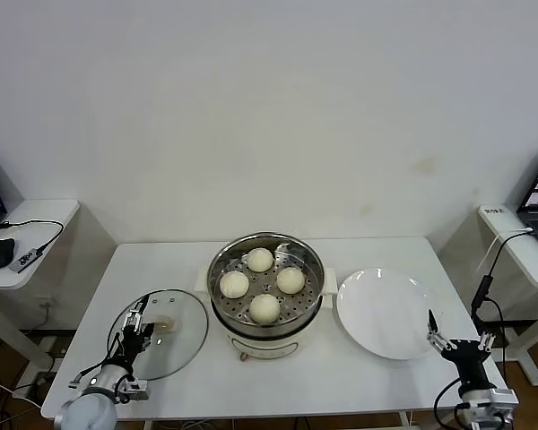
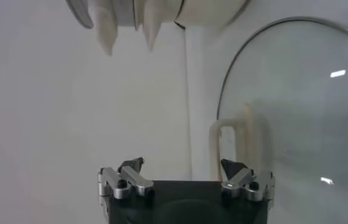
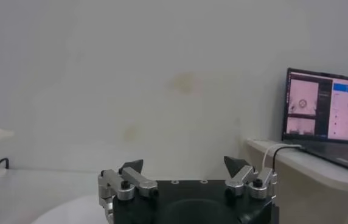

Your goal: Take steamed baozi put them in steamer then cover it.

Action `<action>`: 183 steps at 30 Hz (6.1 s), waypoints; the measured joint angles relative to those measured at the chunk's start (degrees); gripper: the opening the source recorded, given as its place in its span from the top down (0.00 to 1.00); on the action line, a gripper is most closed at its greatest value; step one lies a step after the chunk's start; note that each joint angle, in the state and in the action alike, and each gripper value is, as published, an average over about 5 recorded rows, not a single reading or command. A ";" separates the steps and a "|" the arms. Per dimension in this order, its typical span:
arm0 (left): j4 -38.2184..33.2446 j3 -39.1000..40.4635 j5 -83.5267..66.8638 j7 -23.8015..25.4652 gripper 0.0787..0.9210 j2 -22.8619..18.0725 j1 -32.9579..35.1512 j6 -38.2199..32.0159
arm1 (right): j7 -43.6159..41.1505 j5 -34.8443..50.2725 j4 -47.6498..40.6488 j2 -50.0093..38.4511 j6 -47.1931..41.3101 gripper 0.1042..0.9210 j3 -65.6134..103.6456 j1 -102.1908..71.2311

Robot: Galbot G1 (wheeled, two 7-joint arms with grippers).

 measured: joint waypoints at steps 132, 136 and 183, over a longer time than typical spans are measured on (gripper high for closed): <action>-15.89 32.07 19.56 25.70 0.92 -19.05 -17.15 32.95 | 2.34 -21.68 -0.82 5.78 4.59 0.12 -7.98 -1.81; -15.64 31.93 19.68 25.24 0.91 -19.54 -17.12 32.67 | 2.33 -21.74 -0.84 5.74 4.61 0.12 -8.12 -1.91; -39.38 2.39 -64.63 -1.66 0.12 -5.18 25.34 9.06 | 2.20 -12.87 5.90 -4.27 2.22 0.12 -12.52 -10.50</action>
